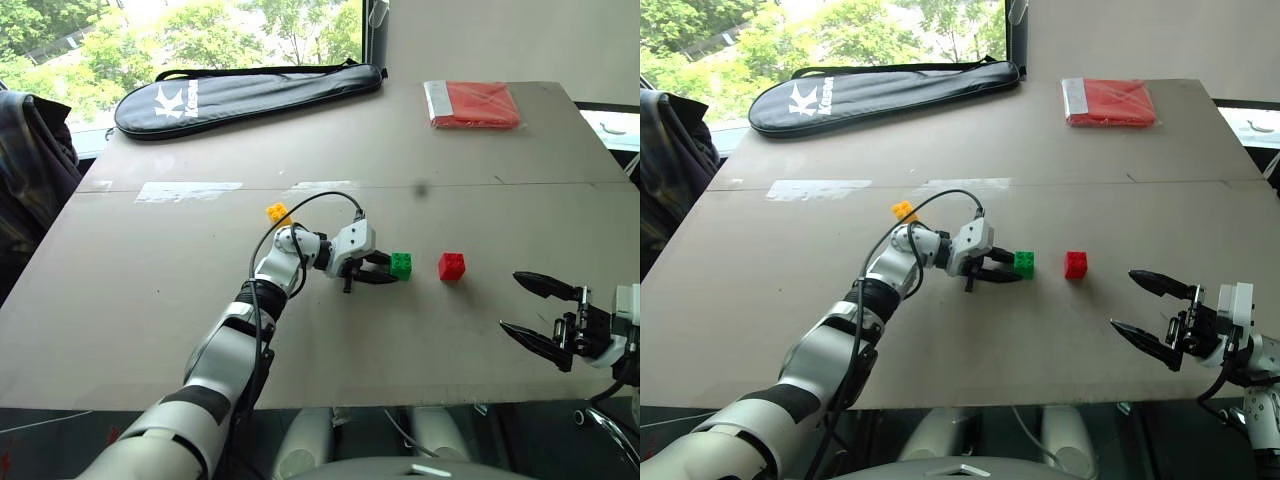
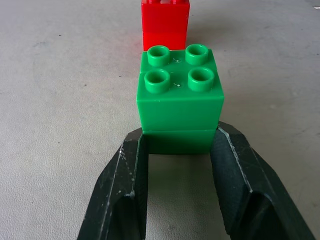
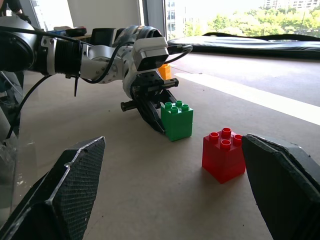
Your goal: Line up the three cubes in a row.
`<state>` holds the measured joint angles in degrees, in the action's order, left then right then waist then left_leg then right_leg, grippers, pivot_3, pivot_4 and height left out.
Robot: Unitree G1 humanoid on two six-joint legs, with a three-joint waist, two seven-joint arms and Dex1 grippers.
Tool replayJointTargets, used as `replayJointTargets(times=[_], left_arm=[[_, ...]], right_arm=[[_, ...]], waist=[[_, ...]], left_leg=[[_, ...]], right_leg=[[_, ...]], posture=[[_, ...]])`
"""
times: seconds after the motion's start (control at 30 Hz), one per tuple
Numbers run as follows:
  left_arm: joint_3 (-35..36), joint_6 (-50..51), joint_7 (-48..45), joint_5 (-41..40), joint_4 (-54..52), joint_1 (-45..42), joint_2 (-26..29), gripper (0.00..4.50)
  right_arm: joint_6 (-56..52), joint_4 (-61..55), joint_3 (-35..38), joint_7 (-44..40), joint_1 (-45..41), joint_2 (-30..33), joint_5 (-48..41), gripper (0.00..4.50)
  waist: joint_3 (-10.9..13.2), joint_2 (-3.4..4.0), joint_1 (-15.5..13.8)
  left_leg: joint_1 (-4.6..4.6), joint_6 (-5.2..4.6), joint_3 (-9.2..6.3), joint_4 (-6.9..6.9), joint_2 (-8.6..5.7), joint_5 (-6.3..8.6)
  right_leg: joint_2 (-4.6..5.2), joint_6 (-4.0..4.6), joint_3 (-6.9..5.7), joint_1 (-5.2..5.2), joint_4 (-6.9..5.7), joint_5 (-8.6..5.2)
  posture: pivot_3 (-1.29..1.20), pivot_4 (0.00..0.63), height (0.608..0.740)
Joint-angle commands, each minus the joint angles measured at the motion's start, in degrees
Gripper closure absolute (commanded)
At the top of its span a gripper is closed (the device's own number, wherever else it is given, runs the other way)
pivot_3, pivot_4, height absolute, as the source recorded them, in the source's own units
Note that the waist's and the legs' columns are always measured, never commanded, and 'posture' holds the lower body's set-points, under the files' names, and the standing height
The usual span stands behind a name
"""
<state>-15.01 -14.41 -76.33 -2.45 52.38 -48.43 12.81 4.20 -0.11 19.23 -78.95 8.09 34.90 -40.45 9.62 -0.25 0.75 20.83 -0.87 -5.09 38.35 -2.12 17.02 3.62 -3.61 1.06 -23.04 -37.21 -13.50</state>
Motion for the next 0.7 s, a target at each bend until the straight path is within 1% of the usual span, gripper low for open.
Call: replayJointTargets(times=[0.03, 0.07, 0.17, 0.2, 0.47, 0.7], left_arm=[[0.76, -0.37, 0.32, 0.01, -0.81, 0.43, 0.04, 1.95], [0.56, -0.76, 0.66, 0.41, -0.68, 0.46, 0.12, 1.58], [0.38, -1.34, 1.64, 1.02, -0.27, 0.47, 0.08, 0.19], [0.45, -1.40, 1.86, 1.08, -0.16, 0.41, 0.04, 0.09], [1.19, -1.65, 3.26, 0.91, 0.12, 0.28, 0.03, 0.09], [0.54, -1.58, 4.61, 1.38, -2.22, 2.32, -2.05, 0.09]], right_arm=[[1.51, -0.48, 1.25, -0.23, -0.22, 0.08, 0.35, 0.00], [1.68, -0.29, 1.24, -0.32, -0.22, 0.03, 0.45, 0.00], [2.10, 0.03, 1.23, -0.67, -0.09, -0.08, 0.60, 0.00], [2.20, 0.15, 1.23, -0.74, -0.08, -0.12, 0.65, 0.00], [2.80, 0.95, 1.12, -1.20, -0.21, -0.23, 0.98, 0.00], [2.89, 1.07, 0.99, -1.29, -0.35, -0.14, 1.06, 0.00]], waist=[[0.00, 0.00, 0.00], [0.00, 0.00, 0.00], [0.00, 0.00, 0.00], [0.00, 0.00, 0.00], [0.00, 0.00, 0.02], [0.00, 0.00, -0.03]], left_leg=[[0.00, 0.00, 0.00, 0.00, 0.00, 0.00], [0.00, 0.00, 0.00, 0.00, 0.00, 0.00], [-0.01, 0.00, 0.00, 0.00, 0.00, 0.00], [-0.01, 0.00, 0.01, 0.01, 0.00, 0.00], [-0.03, 0.00, 0.01, 0.01, 0.00, 0.00], [-0.03, 0.00, 0.01, 0.03, 0.00, 0.00]], right_leg=[[0.00, 0.00, 0.00, 0.00, 0.00, 0.00], [0.00, 0.00, 0.00, 0.00, -0.01, 0.00], [0.00, 0.00, 0.00, 0.00, -0.02, 0.00], [0.00, 0.00, 0.00, 0.00, -0.02, 0.00], [0.00, 0.00, 0.02, 0.00, -0.07, 0.00], [0.01, 0.00, 0.03, 0.00, -0.09, 0.00]], posture=[[0.00, 0.150, 0.740], [0.00, 0.150, 0.740], [0.00, 0.150, 0.740], [0.00, 0.150, 0.740], [0.00, 0.150, 0.740], [0.00, 0.150, 0.740]])
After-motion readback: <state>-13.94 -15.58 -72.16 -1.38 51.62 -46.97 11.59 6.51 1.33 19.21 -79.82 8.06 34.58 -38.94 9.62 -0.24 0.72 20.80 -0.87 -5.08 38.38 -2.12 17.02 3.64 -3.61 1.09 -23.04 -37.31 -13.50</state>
